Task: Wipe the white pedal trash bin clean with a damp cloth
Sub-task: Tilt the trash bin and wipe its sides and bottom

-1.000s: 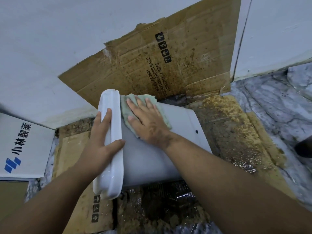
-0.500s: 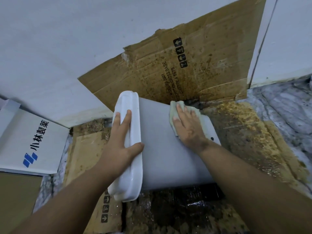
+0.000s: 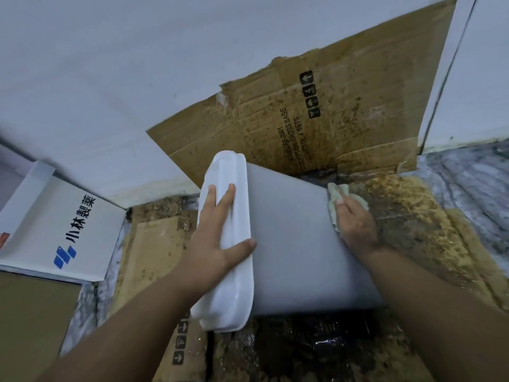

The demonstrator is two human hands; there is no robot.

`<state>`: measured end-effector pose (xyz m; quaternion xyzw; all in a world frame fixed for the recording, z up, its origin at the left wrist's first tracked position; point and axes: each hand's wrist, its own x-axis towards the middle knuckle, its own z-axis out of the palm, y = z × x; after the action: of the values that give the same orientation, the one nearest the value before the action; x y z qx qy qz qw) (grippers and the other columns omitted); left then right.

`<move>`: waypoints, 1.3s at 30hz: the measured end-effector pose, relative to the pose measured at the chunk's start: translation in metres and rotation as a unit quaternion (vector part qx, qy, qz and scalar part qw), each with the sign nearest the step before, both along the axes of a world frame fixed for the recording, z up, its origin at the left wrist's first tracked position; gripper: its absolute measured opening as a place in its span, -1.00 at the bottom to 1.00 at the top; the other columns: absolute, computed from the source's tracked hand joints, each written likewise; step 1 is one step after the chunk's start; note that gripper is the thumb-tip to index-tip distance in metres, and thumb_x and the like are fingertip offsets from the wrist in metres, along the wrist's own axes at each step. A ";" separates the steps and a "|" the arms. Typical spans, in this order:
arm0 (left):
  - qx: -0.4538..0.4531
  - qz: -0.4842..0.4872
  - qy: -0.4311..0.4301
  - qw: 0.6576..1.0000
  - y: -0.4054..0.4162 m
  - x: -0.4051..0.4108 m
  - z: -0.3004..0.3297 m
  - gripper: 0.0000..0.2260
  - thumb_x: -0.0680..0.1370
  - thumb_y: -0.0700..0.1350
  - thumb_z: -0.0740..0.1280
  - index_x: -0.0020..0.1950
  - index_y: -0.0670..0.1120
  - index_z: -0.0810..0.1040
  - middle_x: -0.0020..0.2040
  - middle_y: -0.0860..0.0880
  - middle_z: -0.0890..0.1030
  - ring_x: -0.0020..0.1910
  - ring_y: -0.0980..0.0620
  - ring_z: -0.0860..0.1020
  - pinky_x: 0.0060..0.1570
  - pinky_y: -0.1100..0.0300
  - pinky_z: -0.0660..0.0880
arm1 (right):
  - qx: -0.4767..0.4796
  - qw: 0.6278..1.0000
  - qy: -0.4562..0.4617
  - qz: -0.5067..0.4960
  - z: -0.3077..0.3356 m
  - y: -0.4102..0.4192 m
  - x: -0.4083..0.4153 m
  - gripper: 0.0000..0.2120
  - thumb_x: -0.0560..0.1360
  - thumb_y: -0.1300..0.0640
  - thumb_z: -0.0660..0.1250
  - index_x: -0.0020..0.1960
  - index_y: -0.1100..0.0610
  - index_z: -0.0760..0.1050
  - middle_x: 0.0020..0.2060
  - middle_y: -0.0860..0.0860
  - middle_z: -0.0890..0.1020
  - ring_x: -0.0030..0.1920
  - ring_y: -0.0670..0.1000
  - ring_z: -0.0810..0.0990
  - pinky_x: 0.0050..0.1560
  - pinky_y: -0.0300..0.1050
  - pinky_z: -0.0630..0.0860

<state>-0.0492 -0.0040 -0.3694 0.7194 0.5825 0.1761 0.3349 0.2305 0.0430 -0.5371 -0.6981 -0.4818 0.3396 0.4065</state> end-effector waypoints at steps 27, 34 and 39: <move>0.013 -0.005 0.009 1.000 0.000 0.001 -0.001 -0.10 0.33 0.36 0.32 0.59 0.36 -0.05 0.61 0.33 -0.23 0.58 0.32 -0.16 0.43 0.18 -0.01 | -0.086 0.983 -0.112 0.115 -0.005 0.036 0.012 -0.34 0.54 -0.24 -0.11 0.56 0.00 0.25 0.50 0.08 0.37 0.50 0.16 0.32 0.50 0.18 0.20; 0.016 -0.009 0.013 1.000 0.003 0.011 0.002 -0.09 0.31 0.39 0.30 0.58 0.39 -0.05 0.60 0.34 -0.24 0.59 0.29 -0.16 0.44 0.17 -0.01 | -0.072 0.987 -0.112 0.094 0.018 0.005 -0.016 -0.39 0.61 -0.15 -0.04 0.61 0.04 0.11 0.56 0.16 0.23 0.56 0.24 0.16 0.55 0.21 0.05; 0.022 -0.013 0.029 0.999 0.003 0.014 0.005 -0.10 0.33 0.33 0.35 0.58 0.38 -0.04 0.62 0.30 -0.22 0.57 0.34 -0.15 0.41 0.21 -0.01 | 0.094 0.964 -0.082 0.236 0.091 -0.005 -0.097 -0.45 0.64 -0.09 -0.03 0.62 -0.13 -0.03 0.63 -0.05 -0.01 0.61 0.15 -0.14 0.56 0.15 -0.24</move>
<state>-0.0347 -0.0014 -0.3639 0.7388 0.5787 0.1639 0.3039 0.1334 0.0380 -0.4463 -0.5485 -0.6942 0.3209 0.3381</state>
